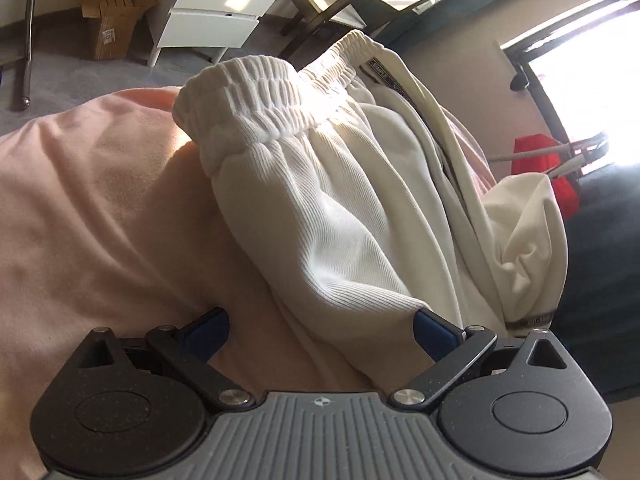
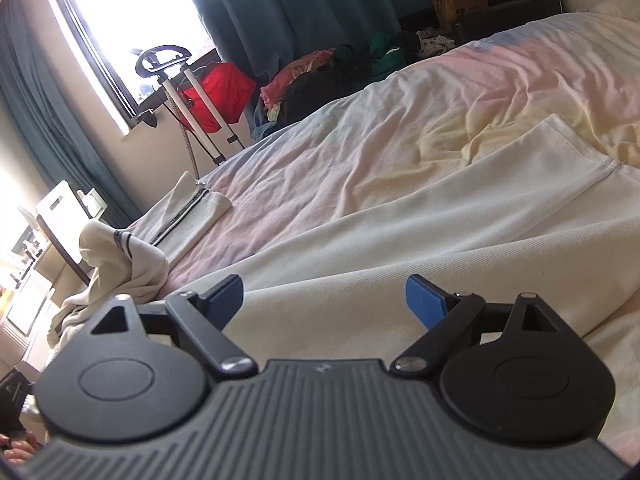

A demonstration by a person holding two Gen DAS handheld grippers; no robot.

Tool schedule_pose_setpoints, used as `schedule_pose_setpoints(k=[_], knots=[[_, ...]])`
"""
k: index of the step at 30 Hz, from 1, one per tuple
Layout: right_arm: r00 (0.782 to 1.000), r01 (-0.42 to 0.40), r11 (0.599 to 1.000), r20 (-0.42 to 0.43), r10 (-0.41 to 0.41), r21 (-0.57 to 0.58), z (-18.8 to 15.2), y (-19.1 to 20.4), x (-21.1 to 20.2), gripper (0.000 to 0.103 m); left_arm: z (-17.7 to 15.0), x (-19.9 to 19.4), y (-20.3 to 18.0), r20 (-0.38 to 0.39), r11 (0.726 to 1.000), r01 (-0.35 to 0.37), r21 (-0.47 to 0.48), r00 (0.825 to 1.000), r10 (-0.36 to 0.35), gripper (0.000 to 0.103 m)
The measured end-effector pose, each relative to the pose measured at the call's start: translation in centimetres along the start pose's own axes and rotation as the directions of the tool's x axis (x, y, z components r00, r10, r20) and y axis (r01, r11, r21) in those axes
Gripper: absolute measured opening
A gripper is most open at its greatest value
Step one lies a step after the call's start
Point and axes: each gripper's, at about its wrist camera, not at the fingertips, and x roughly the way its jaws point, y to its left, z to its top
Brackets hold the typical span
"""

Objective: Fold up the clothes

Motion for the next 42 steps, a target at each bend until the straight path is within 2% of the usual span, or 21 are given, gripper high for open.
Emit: schedule_pose_setpoints(k=[4, 8, 11, 13, 14, 17, 18, 19, 21, 22, 24, 25, 27, 29, 30, 31, 33, 35, 40, 41, 42], knots=[[1.0, 0.024, 1.0, -0.019, -0.024, -0.014, -0.2, 0.1, 0.7, 0.09, 0.6, -0.6, 0.7, 0.072, 0.996, 0.063, -0.056, 0.996, -0.059, 0.1], [0.998, 0.046, 0.999, -0.035, -0.046, -0.004, -0.3, -0.1, 1.4, 0.09, 1.2, -1.9, 2.0, 0.134, 0.98, 0.156, -0.123, 0.981, -0.14, 0.098], [0.997, 0.058, 0.998, -0.049, -0.057, 0.011, -0.3, -0.3, 2.0, 0.09, 3.0, -1.4, 3.0, 0.14, 0.977, 0.16, -0.144, 0.98, -0.139, 0.093], [0.996, 0.067, 0.998, -0.053, -0.067, 0.011, -0.4, -0.4, 2.3, 0.09, 3.8, -1.0, 3.1, 0.133, 0.985, 0.129, -0.112, 0.985, -0.114, 0.069], [0.996, 0.076, 0.997, -0.054, -0.075, 0.009, -0.4, -0.4, 2.5, 0.09, 4.1, -0.8, 3.1, 0.129, 0.99, 0.112, -0.091, 0.987, -0.1, 0.064], [0.993, 0.104, 0.995, -0.058, -0.104, -0.005, -0.5, -0.3, 2.9, 0.09, 4.6, -1.1, 3.4, 0.158, 0.99, 0.123, -0.067, 0.981, -0.111, 0.036], [0.992, 0.114, 0.993, -0.059, -0.114, -0.011, -0.5, -0.3, 3.0, 0.09, 4.6, -1.8, 3.7, 0.196, 0.983, 0.169, -0.069, 0.969, -0.152, 0.015], [0.99, 0.123, 0.992, -0.061, -0.124, -0.017, -0.6, -0.3, 3.1, 0.09, 4.5, -3.3, 4.1, 0.291, 0.955, 0.29, -0.06, 0.92, -0.262, 0.015], [0.987, 0.143, 0.989, -0.067, -0.144, -0.026, -0.8, -0.4, 3.4, 0.09, 4.7, -5.7, 3.4, 0.374, 0.92, 0.39, 0.033, 0.849, -0.373, 0.013], [0.985, 0.152, 0.988, -0.073, -0.153, -0.029, -0.8, -0.5, 3.5, 0.09, 4.7, -6.1, 3.1, 0.377, 0.92, 0.386, 0.063, 0.844, -0.381, 0.013], [0.983, 0.162, 0.986, -0.078, -0.164, -0.037, -0.9, -0.4, 3.6, 0.09, 4.5, -6.1, 3.0, 0.378, 0.946, 0.315, 0.072, 0.87, -0.318, 0.013], [0.983, 0.165, 0.985, -0.078, -0.168, -0.041, -1.0, -0.4, 3.6, 0.09, 4.5, -5.9, 3.1, 0.366, 0.966, 0.25, 0.073, 0.894, -0.259, 0.013], [0.983, 0.164, 0.985, -0.079, -0.168, -0.05, -1.0, -0.2, 3.6, 0.09, 4.7, -4.8, 3.1, 0.328, 0.993, 0.09, 0.077, 0.938, -0.11, 0.013], [0.983, 0.158, 0.986, -0.08, -0.162, -0.059, -1.1, 0.0, 3.6, 0.09, 4.7, -2.9, 3.2, 0.257, 0.992, -0.079, 0.096, 0.965, 0.052, 0.013], [0.984, 0.155, 0.986, -0.08, -0.16, -0.063, -1.1, 0.1, 3.6, 0.09, 4.5, -2.0, 3.4, 0.218, 0.981, -0.153, 0.123, 0.968, 0.124, 0.013], [0.984, 0.152, 0.986, -0.081, -0.157, -0.065, -1.1, 0.1, 3.6, 0.09, 4.1, -1.9, 3.2, 0.217, 0.969, -0.186, 0.164, 0.965, 0.149, 0.015], [0.985, 0.144, 0.987, -0.081, -0.149, -0.067, -1.0, 0.3, 3.5, 0.09, 3.3, -2.2, 1.5, 0.26, 0.928, -0.26, 0.267, 0.947, 0.191, 0.015], [0.987, 0.136, 0.988, -0.08, -0.142, -0.069, -0.9, 0.4, 3.4, 0.09, 2.1, -2.9, 0.1, 0.29, 0.905, -0.289, 0.312, 0.936, 0.199, 0.02], [0.992, 0.108, 0.992, -0.06, -0.112, -0.061, -0.7, 0.6, 2.9, 0.09, 0.4, -5.0, -2.4, 0.341, 0.887, -0.281, 0.366, 0.928, 0.153, 0.053], [0.993, 0.102, 0.993, -0.054, -0.105, -0.062, -0.6, 0.7, 2.7, 0.09, 0.0, -5.7, -2.8, 0.358, 0.882, -0.287, 0.375, 0.922, 0.147, 0.057], [0.994, 0.097, 0.993, -0.047, -0.1, -0.065, -0.6, 0.8, 2.5, 0.09, -0.4, -6.2, -3.3, 0.377, 0.875, -0.297, 0.382, 0.915, 0.146, 0.067]])
